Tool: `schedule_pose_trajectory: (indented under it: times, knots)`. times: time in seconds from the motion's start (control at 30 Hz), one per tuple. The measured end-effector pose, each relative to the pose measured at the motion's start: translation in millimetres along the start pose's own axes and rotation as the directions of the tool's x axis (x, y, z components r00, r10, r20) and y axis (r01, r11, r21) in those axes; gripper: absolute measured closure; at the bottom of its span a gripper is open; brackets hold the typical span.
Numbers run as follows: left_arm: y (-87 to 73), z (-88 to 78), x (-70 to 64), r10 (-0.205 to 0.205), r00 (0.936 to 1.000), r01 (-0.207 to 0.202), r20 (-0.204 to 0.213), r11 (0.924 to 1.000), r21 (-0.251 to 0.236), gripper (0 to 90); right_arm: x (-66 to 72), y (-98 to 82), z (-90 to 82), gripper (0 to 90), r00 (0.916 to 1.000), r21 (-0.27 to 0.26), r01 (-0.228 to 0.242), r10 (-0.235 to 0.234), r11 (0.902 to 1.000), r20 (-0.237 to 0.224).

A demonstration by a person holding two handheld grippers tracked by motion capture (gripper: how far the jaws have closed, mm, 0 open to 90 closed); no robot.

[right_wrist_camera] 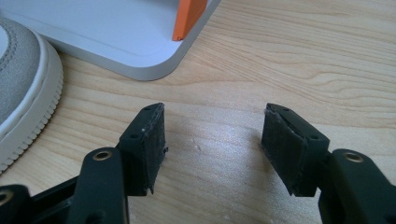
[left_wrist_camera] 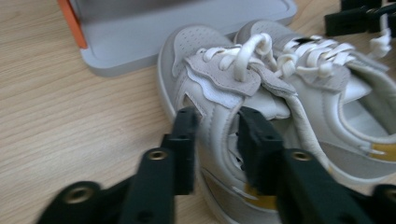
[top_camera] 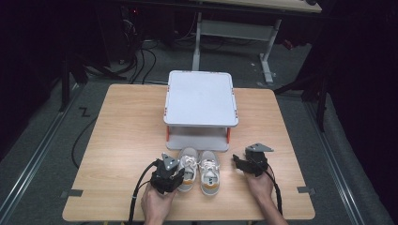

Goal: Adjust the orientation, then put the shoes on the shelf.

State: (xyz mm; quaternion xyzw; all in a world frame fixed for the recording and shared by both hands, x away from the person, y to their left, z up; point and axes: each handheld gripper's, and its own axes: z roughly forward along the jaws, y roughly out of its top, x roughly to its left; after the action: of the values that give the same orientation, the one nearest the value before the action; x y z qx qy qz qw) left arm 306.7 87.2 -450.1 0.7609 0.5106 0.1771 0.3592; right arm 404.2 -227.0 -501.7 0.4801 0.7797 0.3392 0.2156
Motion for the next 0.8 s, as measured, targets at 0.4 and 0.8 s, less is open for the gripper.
schedule_pose_trajectory:
  times: [0.4, 0.8]
  knots:
    - [-5.4, -5.4, 16.3, -0.017, 0.9923, 0.025, 0.123, 0.9976, -0.064, 30.8, 1.0, 0.1, 0.3, 39.6, 0.9999, 0.001, 0.008, -0.008, 1.0, 0.006]
    - [5.4, -4.2, 45.2, -0.016, 0.9918, 0.029, 0.127, 0.9948, -0.097, 28.0, 1.4, 0.1, 0.1, 40.9, 0.9999, 0.0, 0.012, -0.012, 0.9999, 0.005]
